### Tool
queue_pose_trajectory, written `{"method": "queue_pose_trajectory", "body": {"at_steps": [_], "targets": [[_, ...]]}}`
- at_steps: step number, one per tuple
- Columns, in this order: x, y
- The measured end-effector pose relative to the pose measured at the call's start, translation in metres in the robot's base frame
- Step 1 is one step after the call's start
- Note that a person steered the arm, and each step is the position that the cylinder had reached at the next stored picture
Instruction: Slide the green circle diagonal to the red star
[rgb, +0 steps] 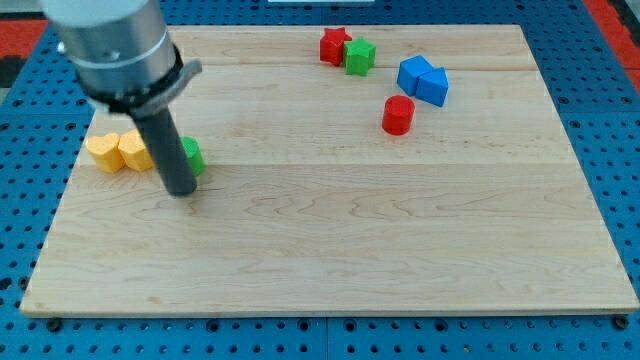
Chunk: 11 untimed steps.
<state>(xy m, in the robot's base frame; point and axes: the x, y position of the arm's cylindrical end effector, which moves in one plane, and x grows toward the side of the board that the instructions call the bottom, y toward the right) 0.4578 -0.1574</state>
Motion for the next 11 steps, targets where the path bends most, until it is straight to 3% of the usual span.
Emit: {"method": "queue_pose_trajectory", "body": {"at_steps": [2, 3, 4, 5, 6, 7, 8, 9, 10, 11], "targets": [[-0.074, 0.040], [-0.077, 0.053], [-0.024, 0.051], [-0.063, -0.006], [-0.099, -0.009], [-0.116, -0.041], [-0.096, -0.051], [-0.120, -0.137], [-0.137, -0.129], [-0.142, -0.021]]}}
